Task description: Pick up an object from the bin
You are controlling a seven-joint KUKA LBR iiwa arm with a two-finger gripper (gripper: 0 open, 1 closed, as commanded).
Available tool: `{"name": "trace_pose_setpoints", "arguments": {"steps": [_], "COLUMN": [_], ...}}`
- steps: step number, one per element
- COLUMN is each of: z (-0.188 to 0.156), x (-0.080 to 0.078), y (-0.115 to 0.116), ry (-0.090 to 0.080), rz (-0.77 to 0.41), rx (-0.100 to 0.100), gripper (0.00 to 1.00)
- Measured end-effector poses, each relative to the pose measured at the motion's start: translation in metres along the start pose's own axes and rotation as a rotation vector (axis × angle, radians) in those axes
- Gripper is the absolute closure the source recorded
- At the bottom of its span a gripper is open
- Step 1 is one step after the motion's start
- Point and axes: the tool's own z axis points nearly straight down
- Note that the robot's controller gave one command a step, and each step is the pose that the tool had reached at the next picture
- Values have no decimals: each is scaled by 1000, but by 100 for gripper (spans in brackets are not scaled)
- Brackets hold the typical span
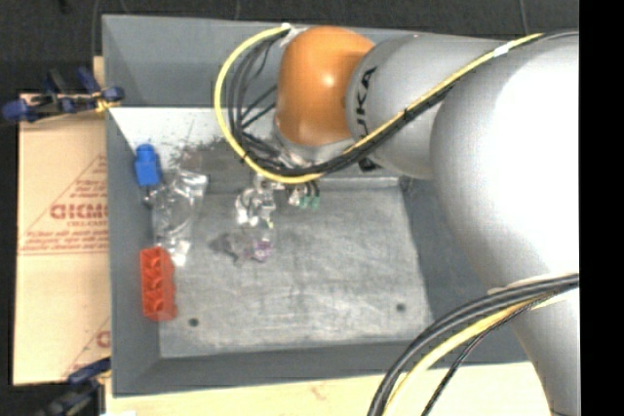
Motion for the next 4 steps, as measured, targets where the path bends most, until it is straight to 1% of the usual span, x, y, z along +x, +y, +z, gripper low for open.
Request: {"name": "trace_pose_setpoints", "arguments": {"steps": [1,2,3,4], "z": [15,-83,-37,-176], "x": [1,4,40,34], "y": [3,-9,8,21], "ry": [-7,0,15,0], "rz": [18,-19,106,6], "rx": [-1,3,-1,1], "gripper": [100,100,100,100]}}
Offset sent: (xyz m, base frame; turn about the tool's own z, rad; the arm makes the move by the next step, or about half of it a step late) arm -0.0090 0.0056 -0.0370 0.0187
